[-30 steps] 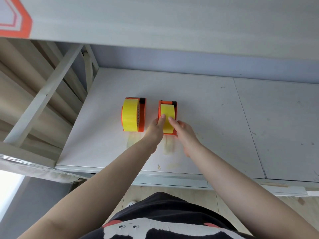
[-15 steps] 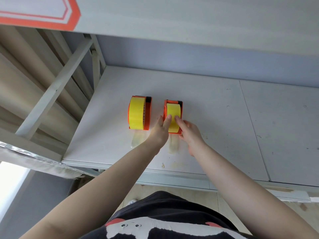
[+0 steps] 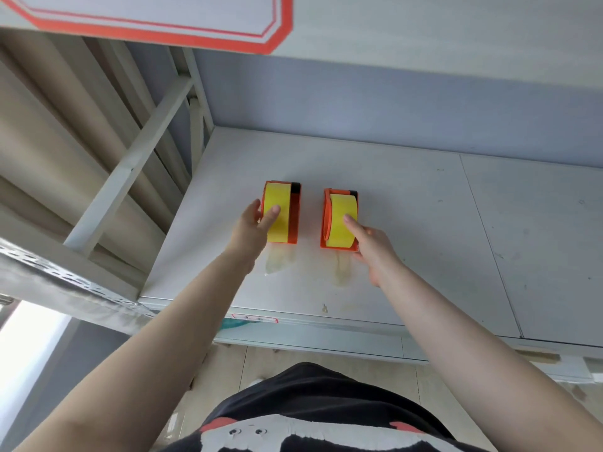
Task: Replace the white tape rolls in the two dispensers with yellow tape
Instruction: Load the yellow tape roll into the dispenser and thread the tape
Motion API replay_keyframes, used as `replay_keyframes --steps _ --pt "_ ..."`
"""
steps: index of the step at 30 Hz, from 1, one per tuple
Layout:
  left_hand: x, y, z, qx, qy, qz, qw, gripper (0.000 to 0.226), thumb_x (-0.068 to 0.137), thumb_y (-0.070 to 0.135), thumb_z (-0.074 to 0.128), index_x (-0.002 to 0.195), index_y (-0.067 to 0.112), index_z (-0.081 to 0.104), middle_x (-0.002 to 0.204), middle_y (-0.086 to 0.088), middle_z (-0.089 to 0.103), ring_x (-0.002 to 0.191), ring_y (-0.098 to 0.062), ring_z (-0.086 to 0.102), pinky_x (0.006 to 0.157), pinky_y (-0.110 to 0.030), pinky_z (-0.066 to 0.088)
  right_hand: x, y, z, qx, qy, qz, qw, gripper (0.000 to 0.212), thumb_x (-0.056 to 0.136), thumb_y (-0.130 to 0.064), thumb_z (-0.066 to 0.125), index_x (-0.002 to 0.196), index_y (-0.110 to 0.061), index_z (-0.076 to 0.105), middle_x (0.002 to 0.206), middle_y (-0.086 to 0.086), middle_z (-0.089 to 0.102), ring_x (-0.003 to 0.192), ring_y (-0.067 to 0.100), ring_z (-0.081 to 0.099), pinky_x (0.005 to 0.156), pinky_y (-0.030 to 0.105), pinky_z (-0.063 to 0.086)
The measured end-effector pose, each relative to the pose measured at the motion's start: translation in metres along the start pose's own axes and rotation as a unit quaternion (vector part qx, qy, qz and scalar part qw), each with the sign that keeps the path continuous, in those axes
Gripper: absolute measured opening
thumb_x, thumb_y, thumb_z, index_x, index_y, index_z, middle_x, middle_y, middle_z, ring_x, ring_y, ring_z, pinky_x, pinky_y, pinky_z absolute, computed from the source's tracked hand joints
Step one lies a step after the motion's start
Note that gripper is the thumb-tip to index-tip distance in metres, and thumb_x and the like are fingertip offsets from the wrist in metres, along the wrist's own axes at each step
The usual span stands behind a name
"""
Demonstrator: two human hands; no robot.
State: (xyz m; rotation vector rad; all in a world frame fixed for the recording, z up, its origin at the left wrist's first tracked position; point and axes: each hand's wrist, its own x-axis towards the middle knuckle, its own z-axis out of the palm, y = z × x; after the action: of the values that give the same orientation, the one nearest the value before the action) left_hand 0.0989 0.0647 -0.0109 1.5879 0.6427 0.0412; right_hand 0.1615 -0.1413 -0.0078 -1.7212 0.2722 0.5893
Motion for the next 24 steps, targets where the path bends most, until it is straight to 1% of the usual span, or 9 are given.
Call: replay_keyframes --steps 2,5,9,12,14,17,19,21,24 --pt "0.003 -0.003 0.0 -0.006 -0.034 0.025 0.999 0.045 0.094 0.037 0.054 0.13 0.009 0.052 0.114 -0.005 0.066 0.1 -0.018 0.06 0.09 -0.032 0.043 0.001 0.0 -0.001 0.002 -0.001 0.004 1.0 0.045 0.07 -0.06 0.071 0.089 -0.02 0.066 0.111 0.005 0.07 0.111 0.023 0.063 0.106 0.041 0.043" --pt "0.002 -0.001 -0.002 -0.019 -0.054 0.042 0.997 0.022 0.099 0.027 0.047 0.114 0.013 0.056 0.093 0.005 0.065 0.084 -0.01 0.06 0.076 -0.025 0.043 0.002 -0.001 0.0 0.011 0.0 0.007 1.0 0.045 0.077 -0.052 0.07 0.104 -0.017 0.065 0.115 0.007 0.07 0.113 0.022 0.063 0.102 0.035 0.045" --pt "0.004 -0.001 -0.007 -0.009 -0.077 0.038 0.996 0.025 0.1 0.028 0.045 0.118 0.014 0.056 0.098 0.003 0.066 0.088 -0.012 0.061 0.073 -0.021 0.045 -0.002 -0.002 0.002 0.008 0.009 0.013 1.0 0.06 0.074 -0.056 0.07 0.115 -0.013 0.064 0.116 0.005 0.069 0.112 0.02 0.062 0.099 0.034 0.047" --pt "0.004 0.0 -0.009 -0.003 -0.089 0.038 0.995 0.029 0.1 0.028 0.044 0.122 0.011 0.054 0.1 0.001 0.065 0.084 -0.007 0.06 0.064 -0.012 0.045 -0.005 -0.005 0.002 0.005 0.007 0.016 1.0 0.073 0.066 -0.063 0.071 0.119 -0.014 0.063 0.118 0.004 0.069 0.112 0.02 0.062 0.099 0.036 0.048" --pt "0.004 0.002 -0.01 -0.001 -0.099 0.032 0.995 0.032 0.1 0.028 0.044 0.124 0.01 0.053 0.104 -0.002 0.064 0.084 -0.008 0.06 0.066 -0.014 0.045 -0.005 -0.004 0.003 0.004 0.01 0.017 1.0 0.077 0.062 -0.065 0.071 0.119 -0.014 0.062 0.118 0.003 0.069 0.112 0.021 0.062 0.1 0.038 0.047" --pt "0.004 0.005 -0.013 0.004 -0.1 0.024 0.995 0.034 0.099 0.031 0.045 0.126 0.012 0.053 0.109 -0.003 0.063 0.092 -0.015 0.06 0.071 -0.02 0.044 -0.004 -0.003 0.004 0.01 0.008 0.009 1.0 0.074 0.067 -0.062 0.071 0.123 -0.014 0.061 0.12 0.004 0.068 0.115 0.021 0.061 0.101 0.04 0.047" --pt "0.004 0.005 -0.015 0.004 -0.103 0.023 0.994 0.035 0.099 0.033 0.046 0.126 0.012 0.053 0.111 -0.003 0.063 0.093 -0.015 0.059 0.071 -0.021 0.044 -0.006 -0.003 0.005 0.012 0.007 0.009 1.0 0.08 0.063 -0.064 0.071 0.125 -0.015 0.06 0.122 0.004 0.067 0.116 0.02 0.06 0.1 0.039 0.048" --pt "0.003 0.004 -0.015 0.009 -0.101 0.022 0.995 0.035 0.098 0.034 0.047 0.125 0.013 0.052 0.11 -0.002 0.063 0.093 -0.014 0.059 0.071 -0.021 0.043 -0.01 -0.003 0.006 0.008 0.004 0.0 1.0 0.071 0.072 -0.06 0.068 0.126 -0.015 0.059 0.121 0.004 0.067 0.115 0.02 0.061 0.1 0.038 0.047" --pt "0.004 0.003 -0.018 0.017 -0.099 0.015 0.995 0.046 0.096 0.04 0.05 0.132 0.012 0.049 0.12 -0.004 0.062 0.11 -0.023 0.057 0.083 -0.027 0.044 -0.013 -0.002 0.007 0.006 0.014 -0.012 1.0 0.058 0.081 -0.053 0.064 0.124 -0.015 0.06 0.119 0.005 0.068 0.114 0.02 0.061 0.103 0.041 0.045"
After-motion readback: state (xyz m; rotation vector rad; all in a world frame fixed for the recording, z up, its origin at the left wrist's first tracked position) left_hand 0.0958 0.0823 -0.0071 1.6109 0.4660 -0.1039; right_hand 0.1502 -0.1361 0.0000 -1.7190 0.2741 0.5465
